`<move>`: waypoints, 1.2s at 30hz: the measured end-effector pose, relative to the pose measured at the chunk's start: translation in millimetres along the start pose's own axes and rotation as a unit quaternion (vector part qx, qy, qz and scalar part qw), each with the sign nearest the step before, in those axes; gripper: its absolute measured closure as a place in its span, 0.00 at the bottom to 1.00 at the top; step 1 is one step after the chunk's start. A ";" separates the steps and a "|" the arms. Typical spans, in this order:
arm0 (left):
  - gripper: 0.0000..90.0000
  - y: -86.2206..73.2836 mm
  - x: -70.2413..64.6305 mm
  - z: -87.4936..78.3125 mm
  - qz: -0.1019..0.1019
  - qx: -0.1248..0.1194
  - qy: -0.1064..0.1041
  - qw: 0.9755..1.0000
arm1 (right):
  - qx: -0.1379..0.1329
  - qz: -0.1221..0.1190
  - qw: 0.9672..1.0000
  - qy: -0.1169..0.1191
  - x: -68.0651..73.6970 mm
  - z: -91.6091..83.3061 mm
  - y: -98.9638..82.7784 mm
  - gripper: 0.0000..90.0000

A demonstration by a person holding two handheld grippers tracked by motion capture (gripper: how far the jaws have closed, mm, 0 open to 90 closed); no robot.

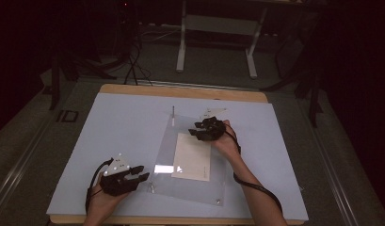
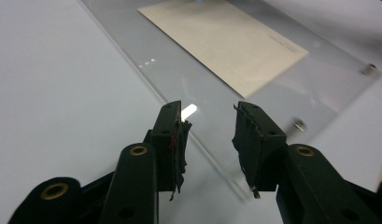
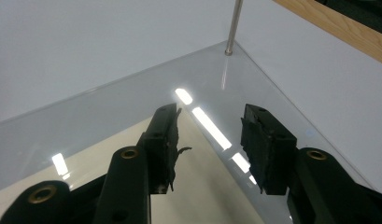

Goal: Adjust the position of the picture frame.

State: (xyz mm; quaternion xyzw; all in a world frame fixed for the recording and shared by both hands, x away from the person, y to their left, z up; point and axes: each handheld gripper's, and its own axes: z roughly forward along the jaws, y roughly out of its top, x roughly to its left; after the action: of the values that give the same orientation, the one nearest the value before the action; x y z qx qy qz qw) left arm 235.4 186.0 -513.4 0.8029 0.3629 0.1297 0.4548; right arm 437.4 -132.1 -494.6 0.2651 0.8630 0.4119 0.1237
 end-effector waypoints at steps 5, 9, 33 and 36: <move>0.67 -11.2 -12.8 -8.0 0.006 0.006 -0.001 1.000 | -0.001 0.008 1.000 -0.002 -4.5 7.3 2.8 0.62; 0.66 -15.2 -15.0 -9.7 0.014 0.006 -0.011 1.000 | -0.001 0.016 1.000 0.001 -7.1 12.6 4.6 0.61; 0.90 -11.5 -28.8 31.9 0.034 0.028 -0.021 0.999 | 0.005 0.024 0.999 -0.038 -22.1 89.3 57.7 0.64; 0.86 -11.3 -30.8 35.9 0.039 0.035 -0.021 0.998 | 0.010 0.033 0.999 -0.041 -24.7 100.6 65.7 0.64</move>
State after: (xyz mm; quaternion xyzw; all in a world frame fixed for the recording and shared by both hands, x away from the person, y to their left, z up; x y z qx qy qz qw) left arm 227.8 145.3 -538.9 0.8342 0.3259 0.1183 0.4288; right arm 524.7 -46.8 -507.1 0.3112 0.8522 0.3959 0.1423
